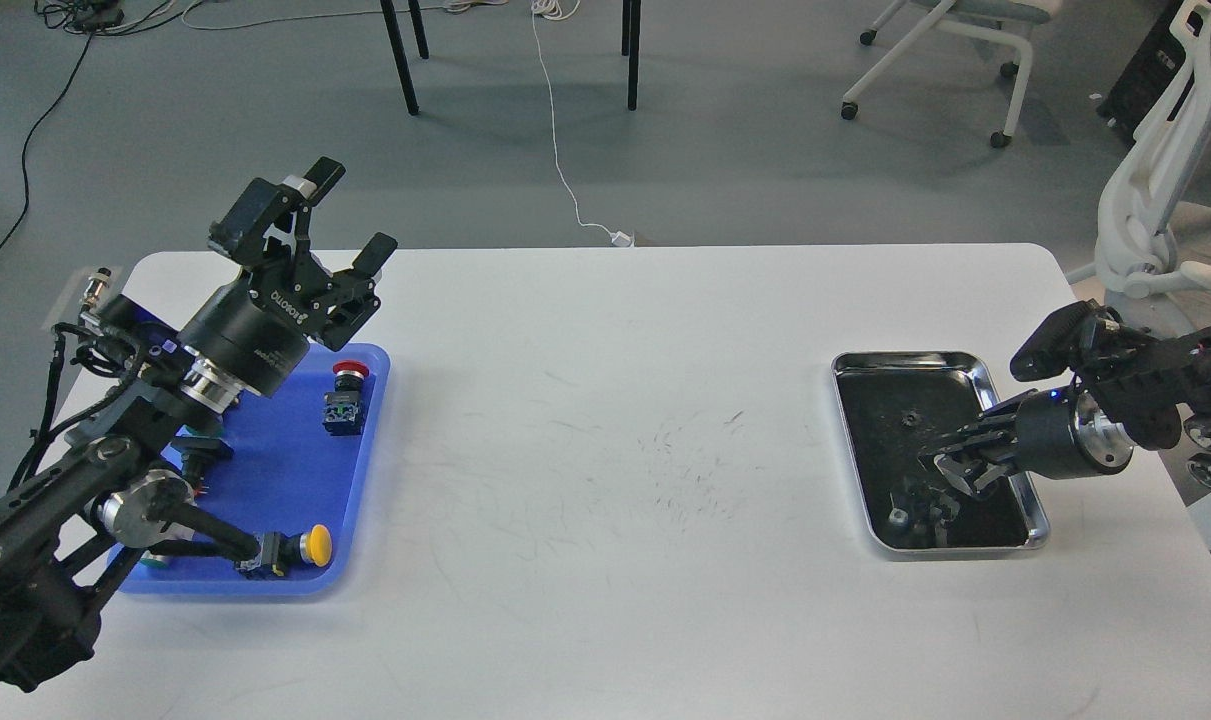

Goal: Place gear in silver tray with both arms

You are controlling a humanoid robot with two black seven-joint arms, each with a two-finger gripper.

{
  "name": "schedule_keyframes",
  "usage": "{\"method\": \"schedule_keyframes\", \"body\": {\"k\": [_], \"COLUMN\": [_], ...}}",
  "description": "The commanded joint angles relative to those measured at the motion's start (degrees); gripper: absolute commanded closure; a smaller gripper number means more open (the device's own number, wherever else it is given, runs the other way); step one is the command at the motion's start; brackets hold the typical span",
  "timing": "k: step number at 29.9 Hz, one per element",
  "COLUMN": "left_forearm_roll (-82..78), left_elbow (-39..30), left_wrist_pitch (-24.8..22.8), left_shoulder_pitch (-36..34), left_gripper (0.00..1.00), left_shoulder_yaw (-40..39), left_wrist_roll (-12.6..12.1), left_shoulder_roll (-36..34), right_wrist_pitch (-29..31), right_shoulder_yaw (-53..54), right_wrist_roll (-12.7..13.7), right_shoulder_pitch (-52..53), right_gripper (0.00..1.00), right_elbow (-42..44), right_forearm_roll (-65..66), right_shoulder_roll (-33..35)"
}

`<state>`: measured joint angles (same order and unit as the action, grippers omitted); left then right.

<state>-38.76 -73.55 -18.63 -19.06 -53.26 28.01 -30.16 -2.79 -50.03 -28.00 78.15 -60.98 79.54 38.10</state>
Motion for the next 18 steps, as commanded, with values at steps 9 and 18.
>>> {"method": "schedule_keyframes", "body": {"k": [9, 18], "left_forearm_roll": [0.0, 0.0], "left_elbow": [0.0, 0.0], "left_wrist_pitch": [0.0, 0.0], "left_shoulder_pitch": [0.1, 0.1], "left_gripper": [0.02, 0.02], "left_shoulder_yaw": [0.0, 0.0], "left_wrist_roll": [0.0, 0.0], "left_shoulder_roll": [0.3, 0.2], "right_wrist_pitch": [-0.9, -2.1], "right_shoulder_yaw": [0.1, 5.6], "right_wrist_roll": [0.0, 0.0], "right_shoulder_pitch": [-2.7, -2.9], "right_gripper": [0.74, 0.07], "right_elbow": [0.2, -1.2], "right_forearm_roll": [-0.1, -0.5], "right_shoulder_roll": [0.1, 2.8]}}
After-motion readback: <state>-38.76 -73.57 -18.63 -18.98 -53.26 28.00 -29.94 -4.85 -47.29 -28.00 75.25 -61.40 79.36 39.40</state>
